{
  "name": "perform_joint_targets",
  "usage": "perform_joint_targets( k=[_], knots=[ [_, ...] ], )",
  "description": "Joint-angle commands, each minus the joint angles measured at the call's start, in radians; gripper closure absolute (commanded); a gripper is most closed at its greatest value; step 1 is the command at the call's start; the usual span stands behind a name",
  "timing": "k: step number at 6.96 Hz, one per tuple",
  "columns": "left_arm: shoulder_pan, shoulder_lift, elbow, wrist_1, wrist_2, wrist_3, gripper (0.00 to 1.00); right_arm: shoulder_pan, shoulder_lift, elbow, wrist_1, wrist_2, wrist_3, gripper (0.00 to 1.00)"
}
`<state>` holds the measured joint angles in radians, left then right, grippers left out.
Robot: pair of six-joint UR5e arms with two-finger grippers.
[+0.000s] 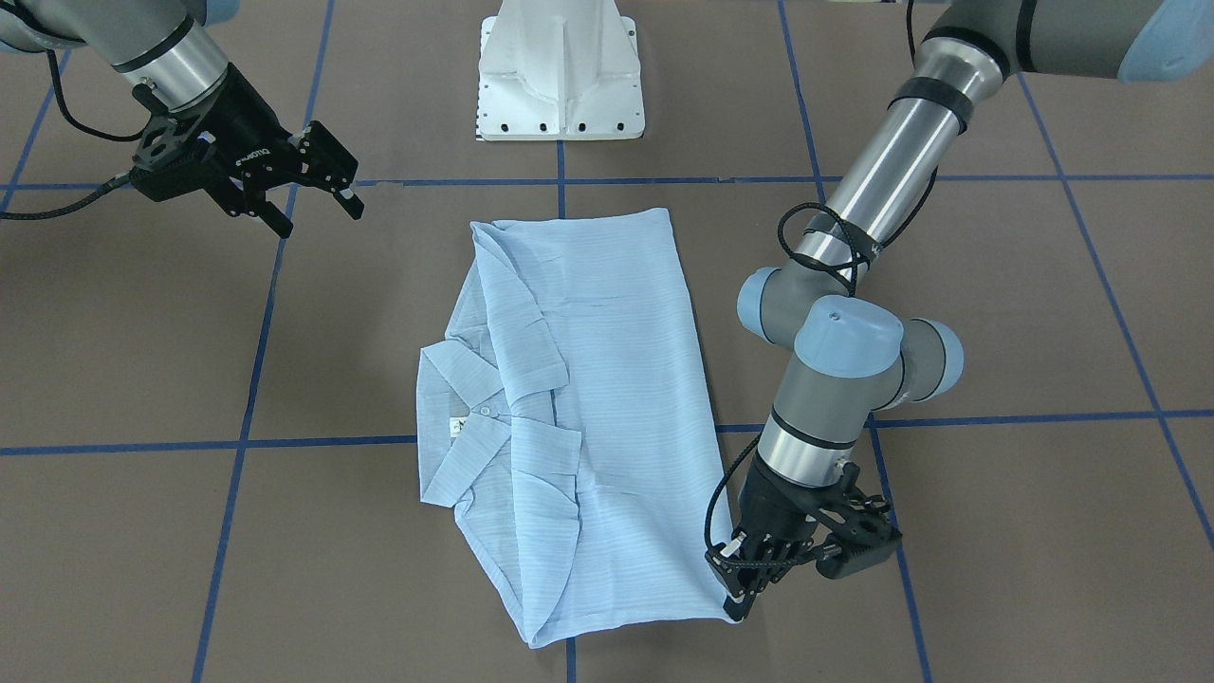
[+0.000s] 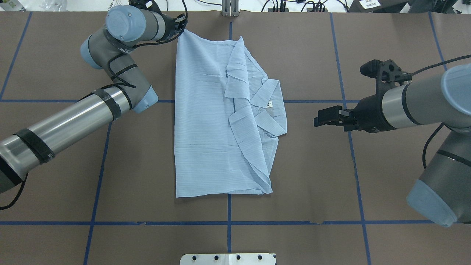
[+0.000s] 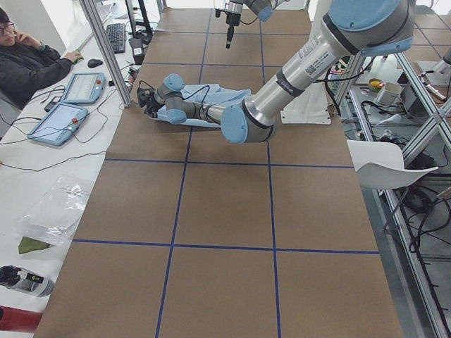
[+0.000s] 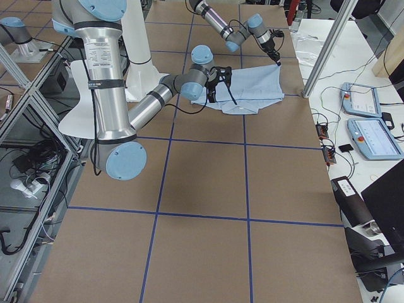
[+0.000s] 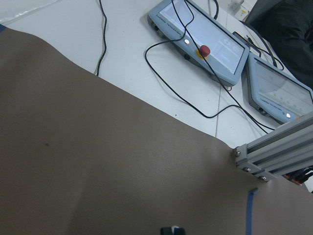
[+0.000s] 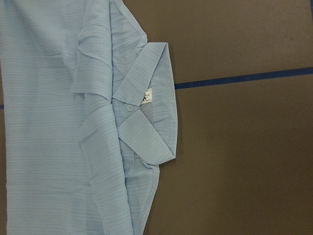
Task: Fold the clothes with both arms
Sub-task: 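Move the right gripper onto the shirt's collar area near its middle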
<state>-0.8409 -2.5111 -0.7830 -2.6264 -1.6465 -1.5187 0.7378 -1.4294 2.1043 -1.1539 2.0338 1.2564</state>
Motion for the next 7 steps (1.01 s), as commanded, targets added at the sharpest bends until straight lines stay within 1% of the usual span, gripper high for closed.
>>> perform_joint_targets(
  k=[1, 2, 3, 4, 5, 6, 7],
  knots=[
    [0.006, -0.002, 0.004, -0.004, 0.005, 0.014, 0.01, -0.003, 0.003, -0.010, -0.001, 0.008, -0.005, 0.00],
    [0.008, -0.002, -0.004, -0.003, 0.004, 0.017, 0.00, -0.003, 0.026, -0.041, -0.001, 0.009, -0.005, 0.00],
    [0.006, 0.008, -0.036, 0.003, -0.006, 0.034, 0.00, -0.003, 0.053, -0.046, -0.003, 0.011, -0.005, 0.00],
    [0.006, 0.053, -0.145, 0.091, -0.016, 0.058, 0.00, -0.017, 0.069, -0.046, -0.009, 0.000, -0.009, 0.00],
    [0.005, 0.122, -0.317, 0.256, -0.086, 0.060, 0.00, -0.053, 0.084, -0.047, -0.015, -0.044, -0.009, 0.00],
    [0.002, 0.221, -0.470, 0.317, -0.116, 0.098, 0.00, -0.110, 0.098, -0.065, -0.018, -0.135, -0.009, 0.00],
    [0.002, 0.318, -0.615, 0.382, -0.145, 0.106, 0.00, -0.141, 0.166, -0.099, -0.079, -0.167, -0.011, 0.00]
  ],
)
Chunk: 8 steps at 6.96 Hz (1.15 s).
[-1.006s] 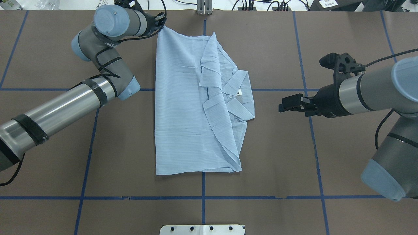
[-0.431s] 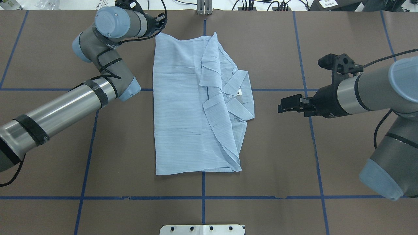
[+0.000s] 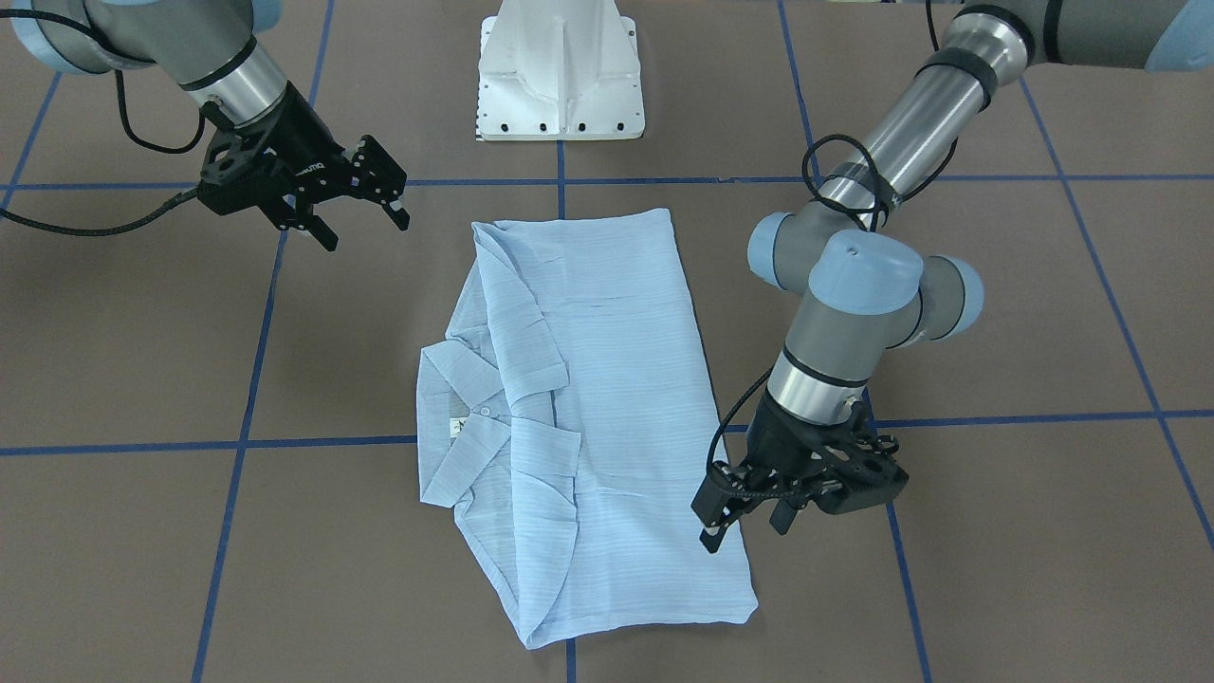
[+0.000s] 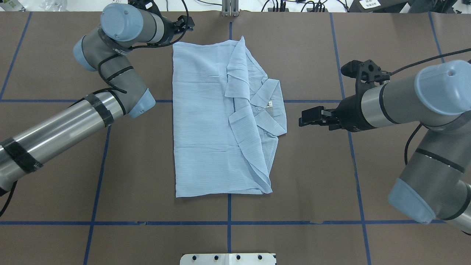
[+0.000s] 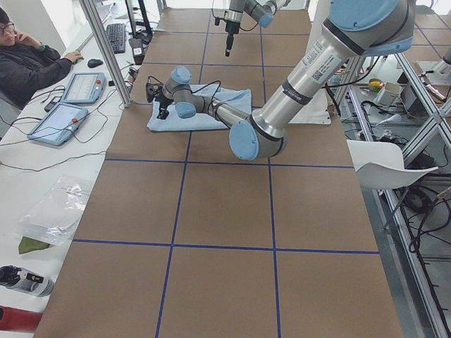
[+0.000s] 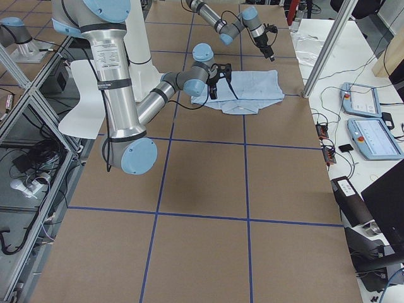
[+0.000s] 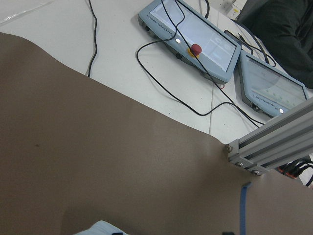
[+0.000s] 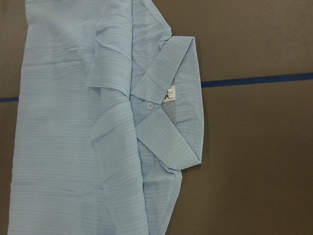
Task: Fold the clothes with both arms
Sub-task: 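Move the right gripper onto the shirt's collar area near its middle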
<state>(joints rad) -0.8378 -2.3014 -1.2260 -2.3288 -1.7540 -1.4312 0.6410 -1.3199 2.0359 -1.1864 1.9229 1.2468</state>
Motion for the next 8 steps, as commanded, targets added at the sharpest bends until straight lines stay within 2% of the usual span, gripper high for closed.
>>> perform_joint_targets(
  k=[1, 2, 3, 4, 6, 8],
  knots=[
    [0.002, 0.182, -0.336, 0.199, -0.080, 0.021, 0.00, -0.091, 0.138, -0.043, -0.174, -0.124, -0.030, 0.00],
    [0.014, 0.254, -0.478, 0.285, -0.087, 0.021, 0.00, -0.142, 0.213, -0.077, -0.282, -0.201, -0.115, 0.00],
    [0.038, 0.322, -0.603, 0.336, -0.088, 0.020, 0.00, -0.161, 0.256, -0.132, -0.317, -0.226, -0.179, 0.00],
    [0.055, 0.342, -0.654, 0.350, -0.114, 0.011, 0.00, -0.185, 0.277, -0.185, -0.314, -0.257, -0.238, 0.00],
    [0.063, 0.346, -0.664, 0.350, -0.130, 0.006, 0.00, -0.240, 0.349, -0.313, -0.314, -0.298, -0.299, 0.00],
    [0.075, 0.346, -0.662, 0.348, -0.130, -0.014, 0.00, -0.274, 0.340, -0.322, -0.315, -0.306, -0.303, 0.00]
  ],
)
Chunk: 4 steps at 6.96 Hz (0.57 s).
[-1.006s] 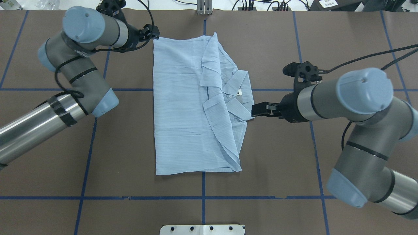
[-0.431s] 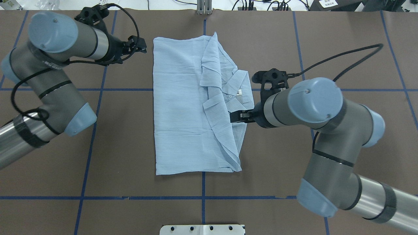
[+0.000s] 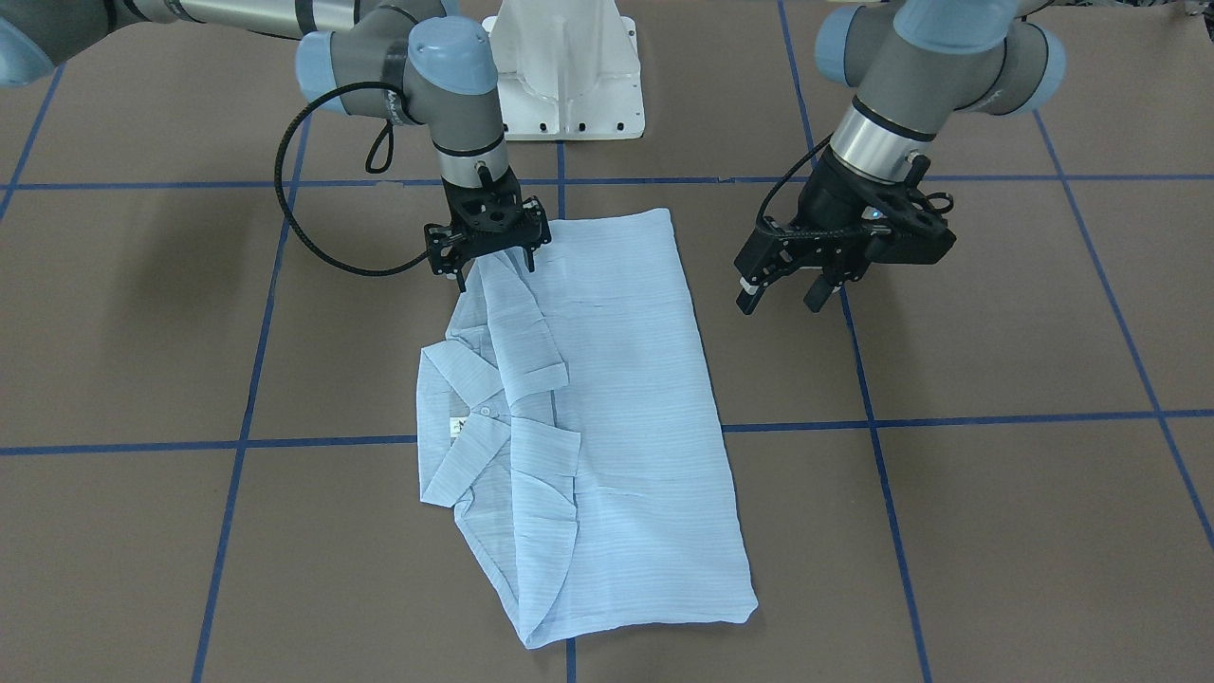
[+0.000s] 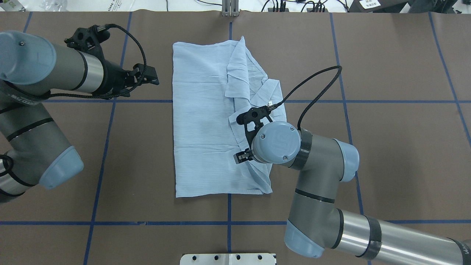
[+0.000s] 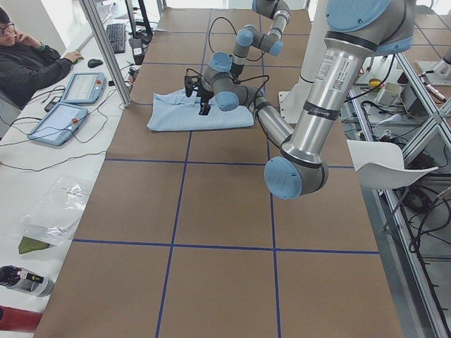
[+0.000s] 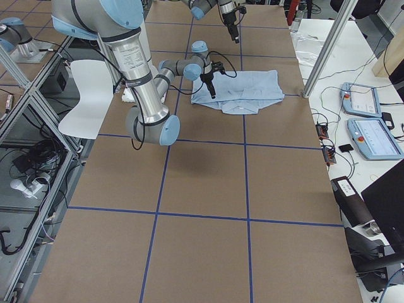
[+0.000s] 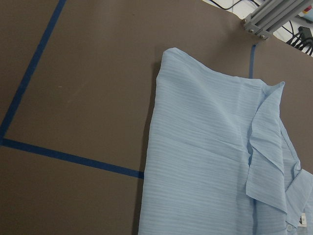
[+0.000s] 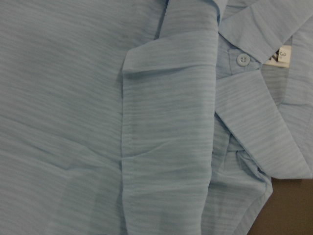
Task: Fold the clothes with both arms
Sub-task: 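Move the right gripper onto the shirt's collar area near its middle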
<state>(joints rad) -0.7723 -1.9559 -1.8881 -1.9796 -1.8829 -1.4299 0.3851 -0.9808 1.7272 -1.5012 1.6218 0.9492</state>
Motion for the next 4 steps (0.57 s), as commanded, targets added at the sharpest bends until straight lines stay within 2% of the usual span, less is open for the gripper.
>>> perform_joint_targets(
  k=[1, 4],
  knots=[
    [0.028, -0.003, 0.000, -0.001, -0.001, -0.020, 0.00, -0.020, -0.004, -0.018, -0.002, -0.002, -0.007, 0.00],
    [0.057, -0.009, 0.004, -0.002, 0.005, -0.040, 0.00, -0.022, -0.012, -0.040, -0.008, 0.006, -0.018, 0.00]
  ],
)
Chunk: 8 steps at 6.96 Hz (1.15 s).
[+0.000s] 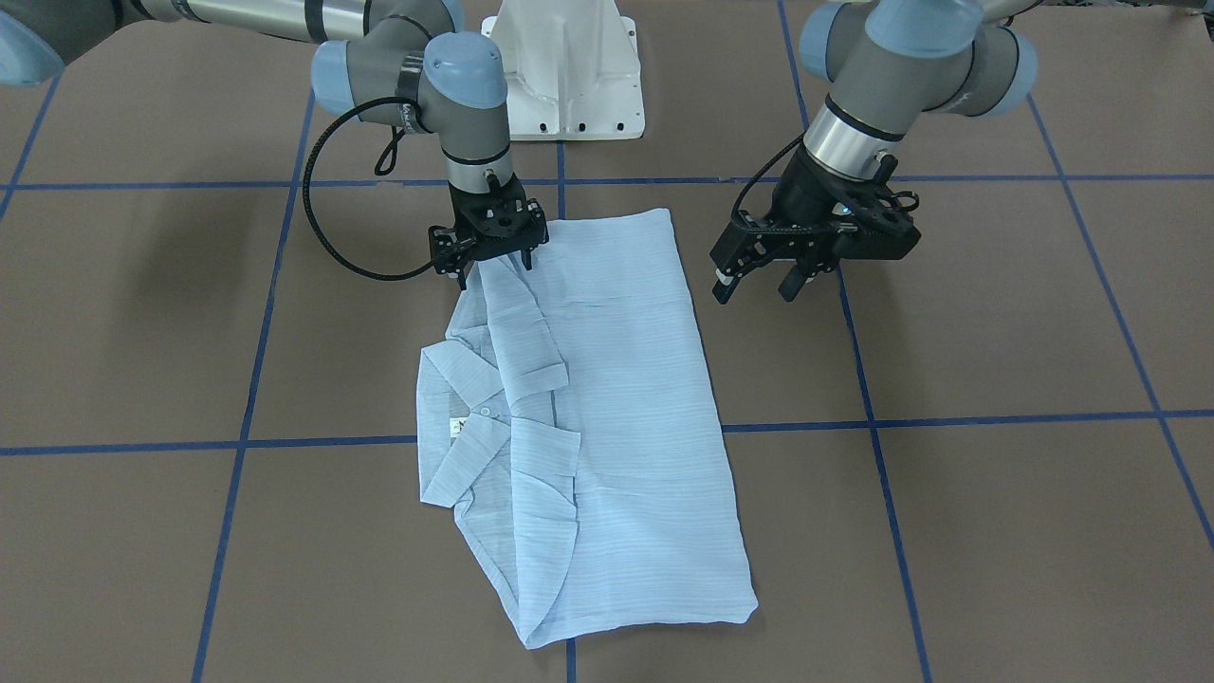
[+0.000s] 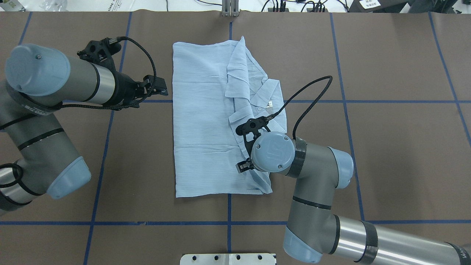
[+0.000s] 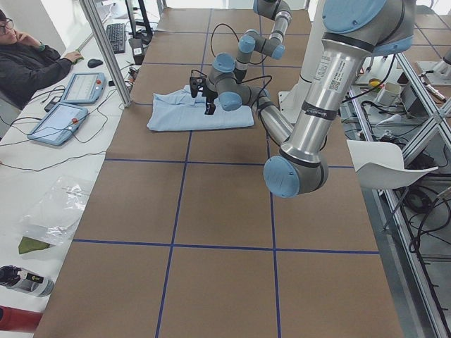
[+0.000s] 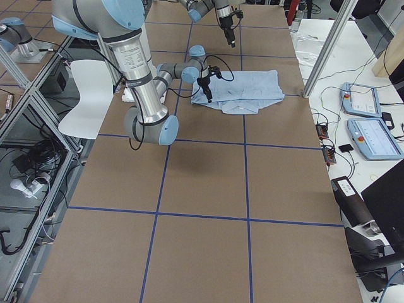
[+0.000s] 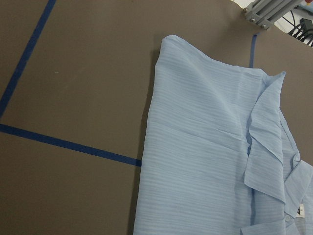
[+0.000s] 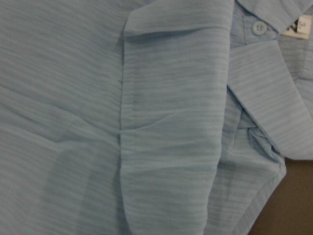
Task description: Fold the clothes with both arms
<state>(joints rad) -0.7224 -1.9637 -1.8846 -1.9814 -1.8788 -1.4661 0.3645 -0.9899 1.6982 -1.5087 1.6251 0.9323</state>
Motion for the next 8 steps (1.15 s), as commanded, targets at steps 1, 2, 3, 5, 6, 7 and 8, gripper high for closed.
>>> perform_joint_targets(
  k=[1, 2, 3, 5, 6, 7, 8],
  knots=[
    [0.009, -0.007, -0.002, -0.001, -0.003, -0.016, 0.00, -0.001, -0.003, -0.014, -0.001, 0.007, -0.004, 0.00],
    [0.009, -0.012, -0.001, -0.001, -0.003, -0.017, 0.00, -0.001, -0.001, -0.014, -0.004, 0.009, -0.004, 0.00],
    [0.009, -0.012, -0.001, -0.001, -0.002, -0.017, 0.00, -0.001, -0.001, -0.014, -0.008, 0.009, -0.004, 0.00],
    [0.023, -0.014, 0.002, -0.001, 0.000, -0.022, 0.00, 0.002, -0.012, -0.014, -0.008, 0.012, -0.004, 0.00],
    [0.035, -0.014, 0.004, -0.002, 0.003, -0.040, 0.00, 0.010, -0.021, -0.014, -0.010, 0.012, -0.010, 0.00],
    [0.037, -0.018, 0.004, -0.002, 0.003, -0.040, 0.00, 0.031, -0.029, -0.014, -0.010, 0.022, -0.035, 0.00],
    [0.047, -0.018, 0.005, -0.002, 0.004, -0.045, 0.00, 0.065, -0.042, -0.008, -0.016, 0.051, -0.076, 0.00]
  ],
)
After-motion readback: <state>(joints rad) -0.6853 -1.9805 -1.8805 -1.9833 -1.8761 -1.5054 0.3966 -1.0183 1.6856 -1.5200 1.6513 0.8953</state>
